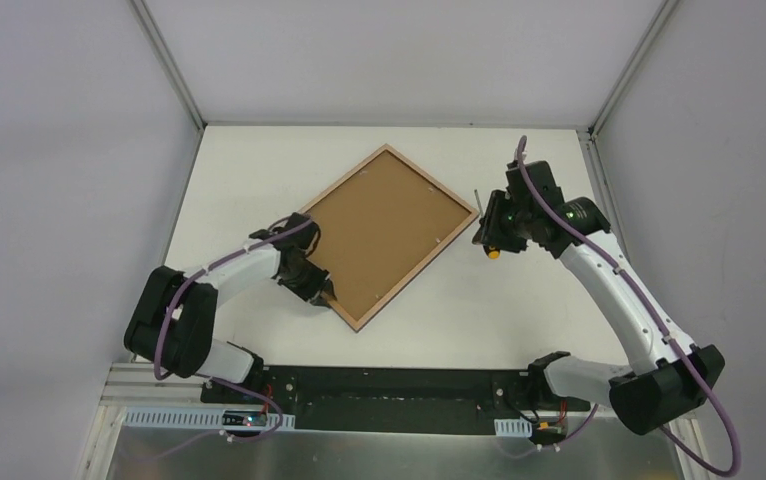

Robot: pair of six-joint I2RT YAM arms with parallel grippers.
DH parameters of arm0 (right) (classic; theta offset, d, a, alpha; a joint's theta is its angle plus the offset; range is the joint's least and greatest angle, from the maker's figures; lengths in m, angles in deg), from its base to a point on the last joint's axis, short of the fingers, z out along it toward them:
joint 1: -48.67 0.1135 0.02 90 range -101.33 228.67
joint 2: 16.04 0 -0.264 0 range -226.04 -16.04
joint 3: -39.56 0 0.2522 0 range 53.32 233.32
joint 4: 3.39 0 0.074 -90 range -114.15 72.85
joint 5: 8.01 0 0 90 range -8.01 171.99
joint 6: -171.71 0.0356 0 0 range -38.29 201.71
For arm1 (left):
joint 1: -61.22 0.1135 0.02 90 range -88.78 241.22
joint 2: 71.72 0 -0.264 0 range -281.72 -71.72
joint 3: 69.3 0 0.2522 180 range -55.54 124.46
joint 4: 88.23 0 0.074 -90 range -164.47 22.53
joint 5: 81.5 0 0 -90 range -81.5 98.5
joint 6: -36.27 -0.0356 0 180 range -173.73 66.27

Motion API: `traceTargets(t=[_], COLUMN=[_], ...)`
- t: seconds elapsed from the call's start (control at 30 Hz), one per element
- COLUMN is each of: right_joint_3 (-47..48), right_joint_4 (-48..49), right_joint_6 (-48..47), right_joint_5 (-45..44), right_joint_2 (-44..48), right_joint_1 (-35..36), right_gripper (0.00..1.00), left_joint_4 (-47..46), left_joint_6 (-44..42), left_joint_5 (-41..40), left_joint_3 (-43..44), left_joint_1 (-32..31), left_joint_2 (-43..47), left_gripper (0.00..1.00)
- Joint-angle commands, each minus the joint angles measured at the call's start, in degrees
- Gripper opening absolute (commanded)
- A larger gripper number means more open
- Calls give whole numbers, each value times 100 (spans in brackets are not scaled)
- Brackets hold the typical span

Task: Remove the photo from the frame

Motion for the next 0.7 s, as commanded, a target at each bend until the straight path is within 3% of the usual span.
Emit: traceTargets(t=[0.0,0.13,0.23,0.33,0.53,0.6,0.67], right_joint_3=[-8,-544,-758,-864,-957,-974,-994], right_joint_4=[-525,-583,-578,-496,-468,-467,-401], right_joint_6=[165,203,275,314,251,225,245], right_joint_5=[589,617,720,795,673,561,561], right_joint_2=[503,910,1038,1079,1002,932,832], right_joint_1=[66,80,82,79,74,81,82], right_gripper=[0,0,0,0,0,0,0], left_joint_4=[112,-8,-47,-60,-64,-76,-87], left_joint_6=[2747,4298,4975,5057,3682,2915,1557], left_joint_5=[-682,-988,-1205,-1288,-1289,-1019,-602], left_joint_3=[-154,72,374,678,910,892,1019], left_joint_1=[-1080,-2259,-2975,-3323,-3323,-3165,-2894], left_joint_2=[112,-247,-605,-792,-531,-455,-455], left_gripper=[0,0,2,28,71,80,83])
